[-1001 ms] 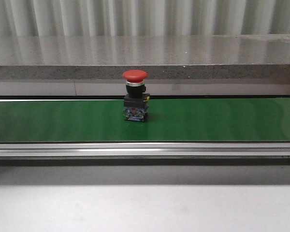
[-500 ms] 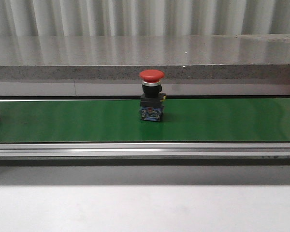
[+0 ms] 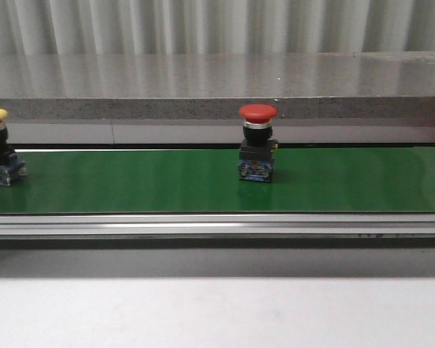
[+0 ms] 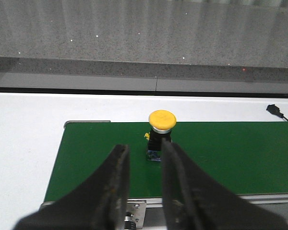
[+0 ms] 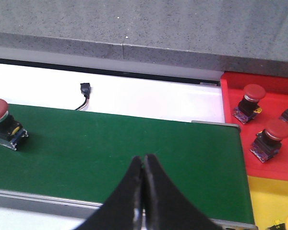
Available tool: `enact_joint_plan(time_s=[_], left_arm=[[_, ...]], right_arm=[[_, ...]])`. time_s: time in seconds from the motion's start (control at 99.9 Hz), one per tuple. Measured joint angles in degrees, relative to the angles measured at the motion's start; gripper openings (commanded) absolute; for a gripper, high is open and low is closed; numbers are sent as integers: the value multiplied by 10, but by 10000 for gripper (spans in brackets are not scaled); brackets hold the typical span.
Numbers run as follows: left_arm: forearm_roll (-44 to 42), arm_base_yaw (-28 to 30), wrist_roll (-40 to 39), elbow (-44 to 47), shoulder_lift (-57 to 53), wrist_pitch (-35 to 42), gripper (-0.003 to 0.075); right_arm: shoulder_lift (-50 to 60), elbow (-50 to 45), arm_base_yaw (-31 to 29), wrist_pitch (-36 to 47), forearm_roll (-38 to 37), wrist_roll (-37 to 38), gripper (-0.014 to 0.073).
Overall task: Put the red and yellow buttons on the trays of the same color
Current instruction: 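Hold the right gripper above the belt as the red button approaches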
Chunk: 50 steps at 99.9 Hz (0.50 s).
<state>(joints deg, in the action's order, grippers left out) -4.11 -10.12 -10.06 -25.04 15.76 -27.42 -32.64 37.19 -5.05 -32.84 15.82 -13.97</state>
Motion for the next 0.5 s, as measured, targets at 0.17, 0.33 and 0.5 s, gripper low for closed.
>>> enact_joint_plan(time_s=[0.17,0.33,0.5], left_arm=[[0,0,0,3,-6,0,-20],[0,0,0,3,-6,0,-20],[0,0,0,3,-6,0,-20]], right_arm=[[0,0,0,2,0,0,-67],[0,0,0,2,0,0,-67],[0,0,0,-2,0,0,1]])
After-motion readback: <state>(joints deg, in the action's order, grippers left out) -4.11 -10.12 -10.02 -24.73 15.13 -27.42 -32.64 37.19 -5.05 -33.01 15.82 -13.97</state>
